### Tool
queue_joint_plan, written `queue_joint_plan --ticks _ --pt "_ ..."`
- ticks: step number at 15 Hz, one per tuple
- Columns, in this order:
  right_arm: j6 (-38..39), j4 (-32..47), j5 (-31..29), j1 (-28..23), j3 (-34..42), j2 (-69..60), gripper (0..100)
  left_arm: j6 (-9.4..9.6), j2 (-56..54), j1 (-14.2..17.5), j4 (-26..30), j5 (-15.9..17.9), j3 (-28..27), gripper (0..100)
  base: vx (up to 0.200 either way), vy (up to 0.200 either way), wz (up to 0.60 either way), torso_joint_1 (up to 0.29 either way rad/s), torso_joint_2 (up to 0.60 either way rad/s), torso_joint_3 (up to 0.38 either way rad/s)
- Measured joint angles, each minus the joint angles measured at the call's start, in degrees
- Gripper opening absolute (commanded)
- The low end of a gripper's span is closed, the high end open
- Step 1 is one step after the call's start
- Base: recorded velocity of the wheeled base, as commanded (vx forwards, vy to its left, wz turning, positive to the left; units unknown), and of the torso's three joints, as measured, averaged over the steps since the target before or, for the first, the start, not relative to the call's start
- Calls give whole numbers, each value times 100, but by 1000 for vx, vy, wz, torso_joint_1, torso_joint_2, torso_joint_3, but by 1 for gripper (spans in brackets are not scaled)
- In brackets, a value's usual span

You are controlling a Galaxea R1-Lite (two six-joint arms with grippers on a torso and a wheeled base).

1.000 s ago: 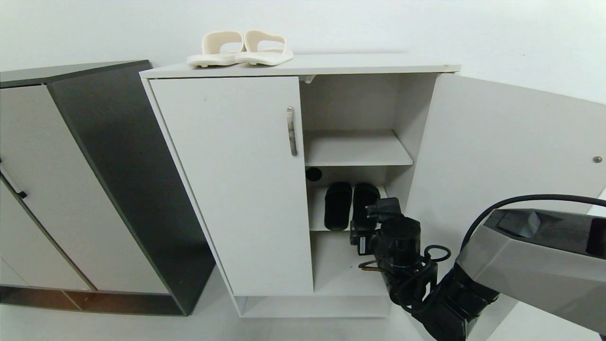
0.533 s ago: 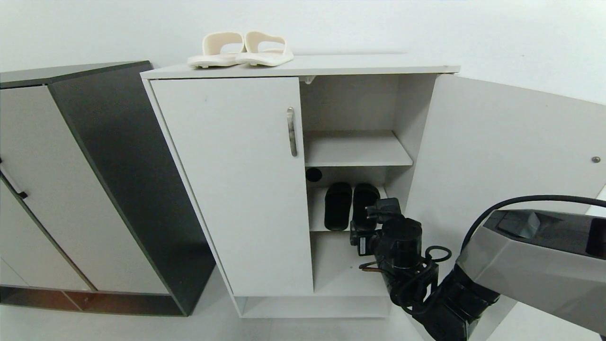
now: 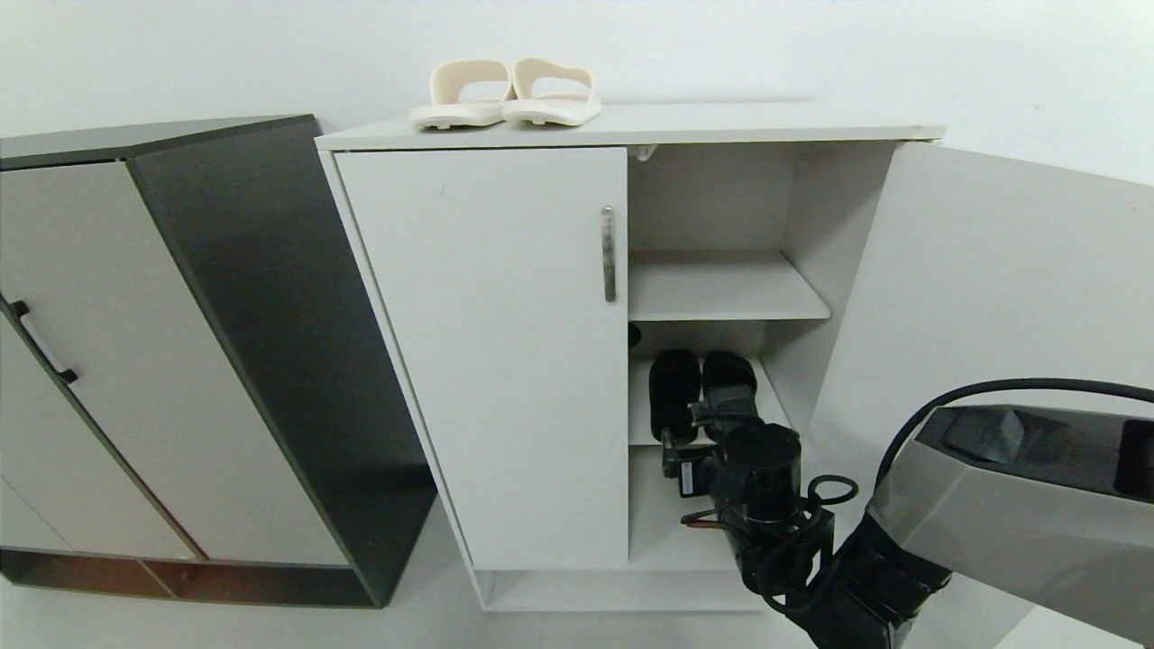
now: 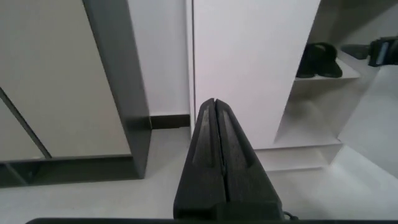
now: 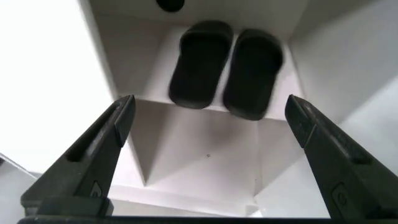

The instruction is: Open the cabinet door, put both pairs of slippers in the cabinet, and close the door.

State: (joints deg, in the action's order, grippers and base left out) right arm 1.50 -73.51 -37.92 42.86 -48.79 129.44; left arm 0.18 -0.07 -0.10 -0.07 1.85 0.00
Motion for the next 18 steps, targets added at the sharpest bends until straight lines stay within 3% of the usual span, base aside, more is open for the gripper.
queue_joint_plan --ticks 11,18 --pt "-529 -953 46 -141 122 295 100 0 0 2 0 -2 0 0 0 200 0 3 1 2" --pt "-529 -981 123 -146 163 344 100 0 0 2 -2 -9 0 0 0 0 0 0 0 0"
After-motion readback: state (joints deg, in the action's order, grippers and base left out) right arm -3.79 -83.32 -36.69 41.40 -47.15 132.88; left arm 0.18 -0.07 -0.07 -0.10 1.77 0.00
